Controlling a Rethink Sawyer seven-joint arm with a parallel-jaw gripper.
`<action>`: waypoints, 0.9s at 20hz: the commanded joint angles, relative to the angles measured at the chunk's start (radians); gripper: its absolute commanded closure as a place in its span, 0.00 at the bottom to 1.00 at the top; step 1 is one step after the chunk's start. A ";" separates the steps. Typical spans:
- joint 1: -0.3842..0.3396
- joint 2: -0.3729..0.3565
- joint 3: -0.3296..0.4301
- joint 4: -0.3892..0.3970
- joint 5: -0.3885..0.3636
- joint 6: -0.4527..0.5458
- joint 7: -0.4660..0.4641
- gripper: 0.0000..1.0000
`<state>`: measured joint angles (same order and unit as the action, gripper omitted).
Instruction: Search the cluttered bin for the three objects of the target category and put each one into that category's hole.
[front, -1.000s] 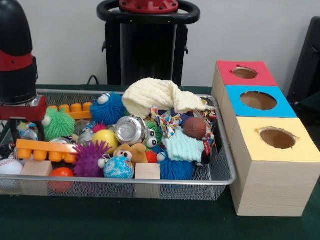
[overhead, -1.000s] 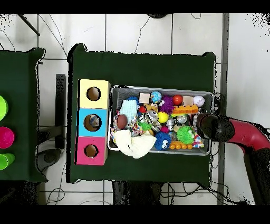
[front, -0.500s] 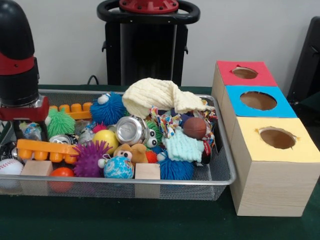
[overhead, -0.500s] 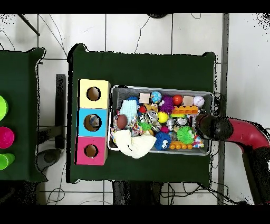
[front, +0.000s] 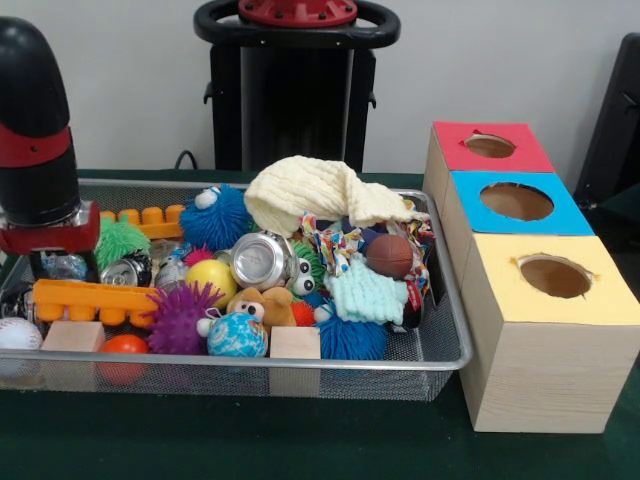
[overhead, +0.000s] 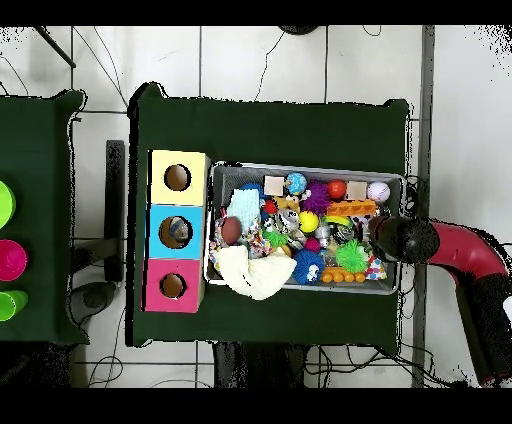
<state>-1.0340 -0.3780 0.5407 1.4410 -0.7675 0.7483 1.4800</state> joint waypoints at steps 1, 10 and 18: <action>-0.002 0.092 0.006 -0.057 -0.088 0.067 -0.351 0.00; 0.021 0.084 -0.012 -0.059 -0.107 0.080 -0.373 1.00; 0.031 0.007 -0.009 0.000 -0.071 0.081 -0.302 1.00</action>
<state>-1.0221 -0.3604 0.5371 1.4299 -0.7964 0.7485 1.4243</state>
